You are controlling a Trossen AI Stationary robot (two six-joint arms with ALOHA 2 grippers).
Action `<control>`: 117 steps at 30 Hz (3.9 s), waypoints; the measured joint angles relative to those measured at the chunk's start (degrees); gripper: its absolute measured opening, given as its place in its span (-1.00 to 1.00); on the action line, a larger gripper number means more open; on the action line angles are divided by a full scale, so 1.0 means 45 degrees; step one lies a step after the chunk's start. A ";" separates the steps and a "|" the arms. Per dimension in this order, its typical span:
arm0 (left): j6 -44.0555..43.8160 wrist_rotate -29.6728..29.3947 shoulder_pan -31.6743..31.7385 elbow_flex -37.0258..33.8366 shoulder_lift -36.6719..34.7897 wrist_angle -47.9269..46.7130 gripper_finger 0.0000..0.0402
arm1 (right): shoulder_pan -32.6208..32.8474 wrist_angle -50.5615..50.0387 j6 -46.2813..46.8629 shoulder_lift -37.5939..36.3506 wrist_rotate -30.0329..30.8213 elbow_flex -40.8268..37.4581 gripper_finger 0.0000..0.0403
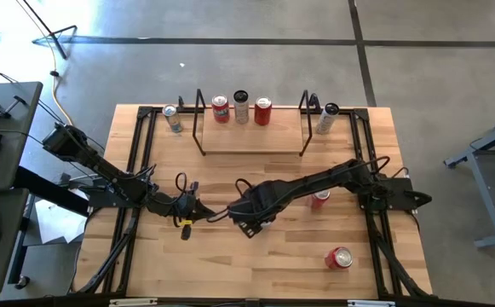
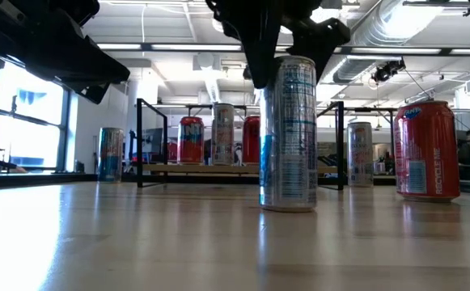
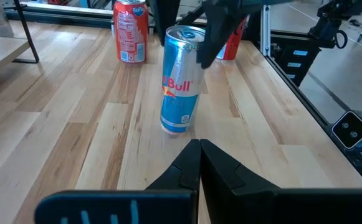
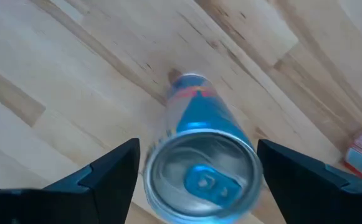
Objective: Place canned beverage on shelf
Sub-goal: Put the bottom blue soda can on the shelf
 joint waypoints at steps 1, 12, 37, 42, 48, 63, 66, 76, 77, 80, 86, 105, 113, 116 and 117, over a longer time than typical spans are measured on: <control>0.0000 0.0003 -0.0003 0.0000 0.0000 0.0000 -1.00 | 0.0000 0.0120 -0.0086 0.0000 0.0001 -0.0086 0.52; -0.0005 0.0005 -0.0002 0.0000 0.0000 0.0000 -1.00 | 0.0074 0.0251 -0.1691 0.0000 -0.0058 -0.0177 0.28; 0.0005 -0.0002 0.0000 0.0000 0.0000 0.0010 -1.00 | 0.0155 0.0391 -1.2265 0.0000 -0.0560 -0.0167 0.22; 0.0010 -0.0005 0.0000 0.0000 0.0000 0.0010 -1.00 | 0.0109 0.0371 -1.0749 0.0000 -0.0602 -0.0160 0.34; 0.0005 -0.0005 -0.0001 0.0000 0.0004 0.0010 -1.00 | 0.0133 0.0469 -0.9570 0.0004 -0.0543 -0.0143 0.44; 0.0010 -0.0005 -0.0002 0.0000 0.0000 0.0010 -1.00 | -0.0153 0.0241 -0.6057 -0.0004 -0.0619 0.0246 0.47; 0.0015 -0.0005 -0.0005 0.0000 0.0004 0.0010 -1.00 | -0.0175 -0.0035 -0.5201 -0.0029 -0.0640 0.0850 0.47; 0.0000 0.0005 -0.0005 0.0000 0.0005 -0.0044 -1.00 | 0.0500 -0.2079 -0.4001 -0.0053 0.0910 0.3131 0.22; 0.0000 0.0005 -0.0005 0.0000 0.0000 -0.0064 -1.00 | 0.0769 -0.2079 -0.4059 -0.0053 0.0970 0.3126 0.12; -0.0046 0.0005 -0.0005 0.0000 0.0005 -0.0189 -1.00 | 0.1616 -0.2032 -0.4304 -0.0053 0.1062 0.2815 -0.24; -0.0117 0.0000 -0.0005 0.0000 0.0005 -0.0225 -1.00 | 0.3276 -0.1839 -0.3945 -0.0044 0.1951 0.2050 -0.95; -0.0656 -0.0131 -0.0267 -0.0005 0.0005 -0.0257 -1.00 | 0.3322 -0.0626 -0.2738 -0.0044 0.7126 -0.1410 -1.00; -0.0651 -0.0170 -0.0267 -0.0005 0.0005 -0.0257 -1.00 | 0.3245 -0.0708 -0.4230 -0.0044 0.8796 -0.1410 -1.00; -0.0651 -0.0170 -0.0267 -0.0005 0.0005 -0.0260 -1.00 | 0.3225 -0.1148 -0.4544 -0.0044 0.9226 -0.1410 -1.00; -0.0651 -0.0170 -0.0267 -0.0005 0.0005 -0.0262 -1.00 | 0.3225 -0.1396 -0.4585 -0.0044 0.9478 -0.1410 -1.00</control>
